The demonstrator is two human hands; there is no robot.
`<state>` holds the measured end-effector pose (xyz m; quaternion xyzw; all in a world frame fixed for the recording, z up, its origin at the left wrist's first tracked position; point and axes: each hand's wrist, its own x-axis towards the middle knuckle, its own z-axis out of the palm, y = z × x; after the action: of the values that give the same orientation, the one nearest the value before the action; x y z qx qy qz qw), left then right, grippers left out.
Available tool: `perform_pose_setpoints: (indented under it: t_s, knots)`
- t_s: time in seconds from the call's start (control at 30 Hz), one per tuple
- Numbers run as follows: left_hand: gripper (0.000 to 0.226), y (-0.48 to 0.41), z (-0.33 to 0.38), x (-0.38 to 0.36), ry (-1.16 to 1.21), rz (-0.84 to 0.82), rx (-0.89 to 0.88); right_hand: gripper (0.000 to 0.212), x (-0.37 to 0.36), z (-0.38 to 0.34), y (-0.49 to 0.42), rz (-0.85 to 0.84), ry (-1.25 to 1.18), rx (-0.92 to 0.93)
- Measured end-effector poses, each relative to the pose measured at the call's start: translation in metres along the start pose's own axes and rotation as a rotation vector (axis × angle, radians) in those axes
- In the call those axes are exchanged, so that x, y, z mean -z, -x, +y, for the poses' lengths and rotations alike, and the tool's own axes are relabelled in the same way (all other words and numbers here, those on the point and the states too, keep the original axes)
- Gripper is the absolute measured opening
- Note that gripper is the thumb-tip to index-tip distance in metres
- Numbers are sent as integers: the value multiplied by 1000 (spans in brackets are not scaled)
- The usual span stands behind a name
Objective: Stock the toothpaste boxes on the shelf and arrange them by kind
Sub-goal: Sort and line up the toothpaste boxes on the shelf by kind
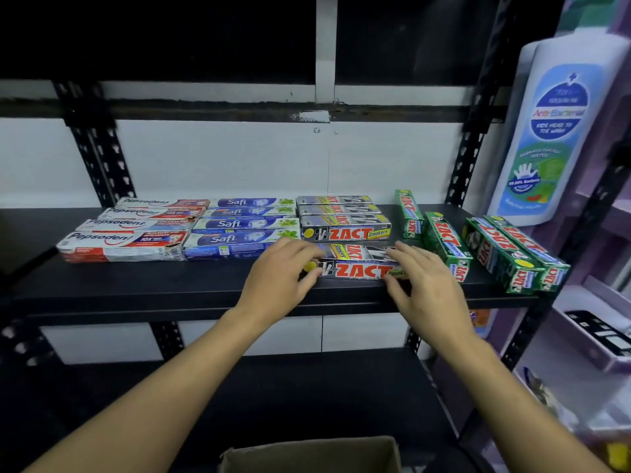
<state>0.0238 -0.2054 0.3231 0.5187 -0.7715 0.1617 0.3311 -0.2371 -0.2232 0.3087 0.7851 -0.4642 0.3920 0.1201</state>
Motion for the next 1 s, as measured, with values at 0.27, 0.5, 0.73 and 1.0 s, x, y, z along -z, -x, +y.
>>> perform_pose_setpoints:
  t_s: [0.27, 0.5, 0.73, 1.0]
  knots:
    - [48, -6, -16, 17, -66, -4, 50, 29, -11, -14, -30, -91, 48, 55]
    - [58, -20, -52, 16, -75, -27, 284, 29, -25, -3, -46, -102, -29, -88]
    - [52, -19, -60, 5, -207, -60, 300, 31, -46, 10, -60, -86, -111, -163]
    - [48, -19, -64, 2, -197, -112, 298, 29, -63, 7, -73, -63, -189, -207]
